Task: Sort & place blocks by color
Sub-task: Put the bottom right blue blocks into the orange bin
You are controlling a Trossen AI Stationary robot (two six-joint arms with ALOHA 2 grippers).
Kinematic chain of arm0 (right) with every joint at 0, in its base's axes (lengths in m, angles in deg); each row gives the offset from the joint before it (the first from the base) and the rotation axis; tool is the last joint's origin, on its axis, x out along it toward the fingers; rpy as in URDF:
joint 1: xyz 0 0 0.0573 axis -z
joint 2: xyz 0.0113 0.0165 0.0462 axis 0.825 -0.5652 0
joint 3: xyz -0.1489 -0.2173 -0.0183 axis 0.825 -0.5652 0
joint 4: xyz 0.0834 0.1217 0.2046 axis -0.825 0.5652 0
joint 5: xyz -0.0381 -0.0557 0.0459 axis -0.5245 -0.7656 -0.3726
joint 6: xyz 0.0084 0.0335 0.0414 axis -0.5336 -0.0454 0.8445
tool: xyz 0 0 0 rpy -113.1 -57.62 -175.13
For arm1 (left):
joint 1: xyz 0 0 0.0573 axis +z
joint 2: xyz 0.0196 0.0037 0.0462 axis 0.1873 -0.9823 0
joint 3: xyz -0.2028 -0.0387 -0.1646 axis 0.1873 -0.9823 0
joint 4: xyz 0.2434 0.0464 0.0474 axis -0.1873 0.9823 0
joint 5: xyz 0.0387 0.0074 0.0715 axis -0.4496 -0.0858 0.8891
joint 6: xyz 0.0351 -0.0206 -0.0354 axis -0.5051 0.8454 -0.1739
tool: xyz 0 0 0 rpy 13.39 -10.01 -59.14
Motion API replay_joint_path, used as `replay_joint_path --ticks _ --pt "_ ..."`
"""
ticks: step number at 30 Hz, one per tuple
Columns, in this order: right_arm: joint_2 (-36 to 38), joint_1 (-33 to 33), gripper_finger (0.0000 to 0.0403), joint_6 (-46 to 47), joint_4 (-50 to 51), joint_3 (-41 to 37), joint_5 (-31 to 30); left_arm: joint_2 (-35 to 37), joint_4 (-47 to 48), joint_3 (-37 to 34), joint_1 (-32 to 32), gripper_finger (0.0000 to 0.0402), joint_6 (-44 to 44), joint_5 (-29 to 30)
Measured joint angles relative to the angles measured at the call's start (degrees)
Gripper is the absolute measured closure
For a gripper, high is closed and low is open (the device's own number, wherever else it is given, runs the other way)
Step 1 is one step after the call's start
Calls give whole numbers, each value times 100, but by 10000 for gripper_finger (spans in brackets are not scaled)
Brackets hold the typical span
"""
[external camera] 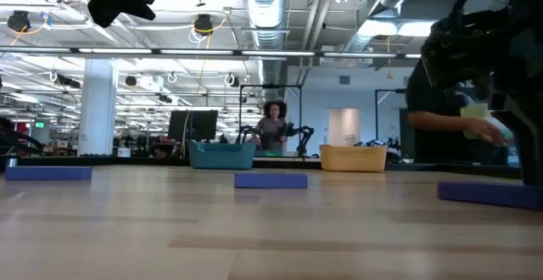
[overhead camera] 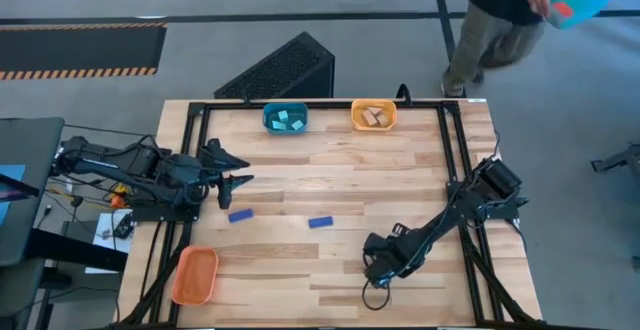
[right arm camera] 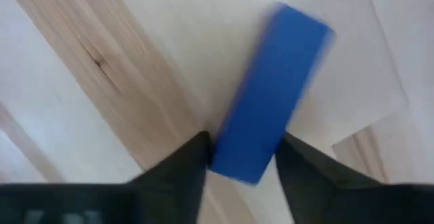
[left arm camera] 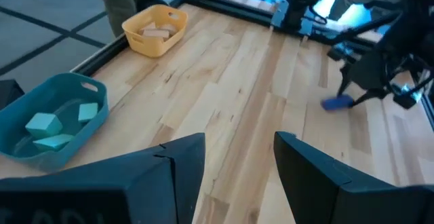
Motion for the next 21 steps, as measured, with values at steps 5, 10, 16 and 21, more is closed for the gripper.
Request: replay_joint_path --ticks 5,10,16,21 --pt "228 248 326 -153 95 -13 14 -25 -332 0 242 236 -24 -21" --pt "688 542 326 -210 156 -39 -1269 -48 -831 -2 608 236 -71 -387" --pt "1549 995 326 -1246 124 -35 -1961 -46 -1514 -1 838 236 885 -72" --pt "2396 1485 326 -2695 -346 -31 -2350 -214 -2467 -2 841 236 1110 8"
